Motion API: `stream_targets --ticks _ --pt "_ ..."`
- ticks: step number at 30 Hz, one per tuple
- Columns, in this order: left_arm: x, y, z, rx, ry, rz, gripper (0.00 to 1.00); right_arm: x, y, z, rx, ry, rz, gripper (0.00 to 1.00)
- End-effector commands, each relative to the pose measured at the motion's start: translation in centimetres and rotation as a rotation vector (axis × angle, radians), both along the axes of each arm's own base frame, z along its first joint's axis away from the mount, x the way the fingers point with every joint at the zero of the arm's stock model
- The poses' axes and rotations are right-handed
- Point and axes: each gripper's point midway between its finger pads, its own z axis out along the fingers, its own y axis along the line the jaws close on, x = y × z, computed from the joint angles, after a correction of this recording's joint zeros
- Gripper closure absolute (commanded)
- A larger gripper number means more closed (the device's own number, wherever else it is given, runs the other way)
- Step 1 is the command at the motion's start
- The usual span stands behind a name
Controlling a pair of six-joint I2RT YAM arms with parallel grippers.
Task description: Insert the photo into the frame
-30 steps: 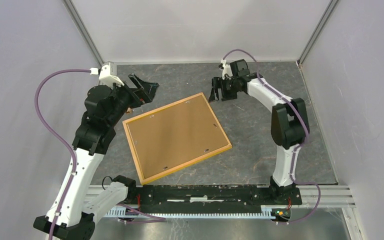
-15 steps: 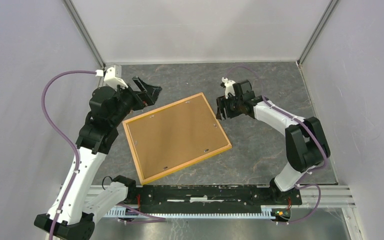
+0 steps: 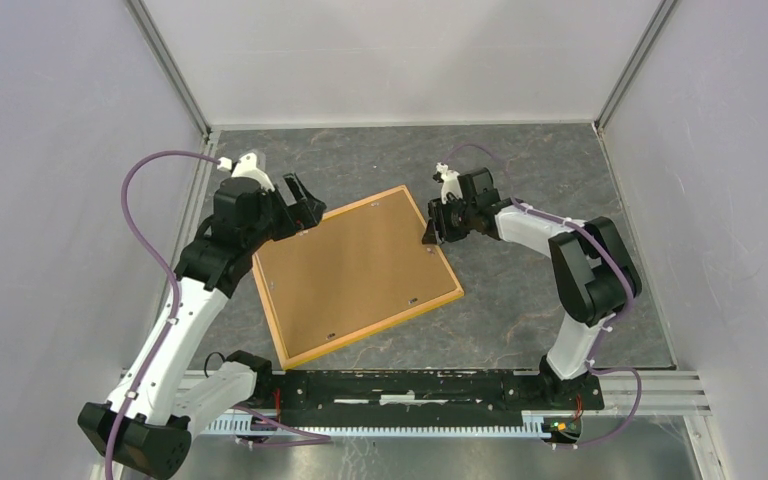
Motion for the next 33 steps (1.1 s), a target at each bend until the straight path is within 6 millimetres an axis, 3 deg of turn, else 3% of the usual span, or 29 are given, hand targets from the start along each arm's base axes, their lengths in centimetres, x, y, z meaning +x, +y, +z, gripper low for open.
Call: stream_targets --ticks 1,13,20,27,33 --pt "-0.5 1.2 0.1 0.042 -0.023 0.034 0.00 0.9 0.6 0.3 0.029 -0.026 0.014 0.52" --pt "-0.7 1.5 -0.8 0.066 -0.001 0.037 0.00 -0.7 1.5 -1.8 0.086 0.057 0.034 0.63" --pt "-0.8 1.3 -1.1 0.063 0.009 0.030 0.00 -1.8 3.4 -0.6 0.206 0.111 0.100 0.55" --pt "-0.9 1.3 -0.7 0.058 -0.003 0.029 0.00 0.8 0.2 0.9 -0.051 -0.024 0.034 0.46" --pt "-0.9 0.1 -1.2 0.046 0.024 -0.039 0.00 -0.6 -0.8 -0.7 -0.212 -0.031 0.044 0.38"
